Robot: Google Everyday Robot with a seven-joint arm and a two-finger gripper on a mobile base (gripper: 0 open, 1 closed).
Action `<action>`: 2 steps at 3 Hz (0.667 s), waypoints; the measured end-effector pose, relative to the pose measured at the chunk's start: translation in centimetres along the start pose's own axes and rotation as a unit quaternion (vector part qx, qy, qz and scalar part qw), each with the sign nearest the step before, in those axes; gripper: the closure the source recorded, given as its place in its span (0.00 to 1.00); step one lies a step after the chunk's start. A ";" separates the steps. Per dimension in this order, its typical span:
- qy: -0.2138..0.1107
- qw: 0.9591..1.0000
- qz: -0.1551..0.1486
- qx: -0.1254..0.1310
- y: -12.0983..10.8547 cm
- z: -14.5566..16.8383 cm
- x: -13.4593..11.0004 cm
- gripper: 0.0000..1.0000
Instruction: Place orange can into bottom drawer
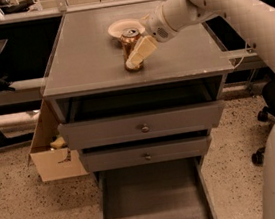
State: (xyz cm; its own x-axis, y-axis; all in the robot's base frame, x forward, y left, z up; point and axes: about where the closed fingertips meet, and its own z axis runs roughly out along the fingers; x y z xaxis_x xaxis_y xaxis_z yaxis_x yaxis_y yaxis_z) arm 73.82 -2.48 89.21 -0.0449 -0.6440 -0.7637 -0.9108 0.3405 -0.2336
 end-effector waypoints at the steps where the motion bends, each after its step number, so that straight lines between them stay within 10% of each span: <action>1: -0.008 1.000 -0.004 -0.011 0.2 0.8 -0.7 0.18; 2: -0.014 1.000 -0.006 -0.020 0.5 1.4 -1.0 0.41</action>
Offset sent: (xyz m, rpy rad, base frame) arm 0.0012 0.0194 0.0012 0.0327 0.0075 0.0574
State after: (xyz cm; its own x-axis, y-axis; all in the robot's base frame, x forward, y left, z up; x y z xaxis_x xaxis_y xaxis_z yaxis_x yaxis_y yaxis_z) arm 74.00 -0.74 89.04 -0.0237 -0.6284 -0.7775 -0.9271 0.3048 -0.2181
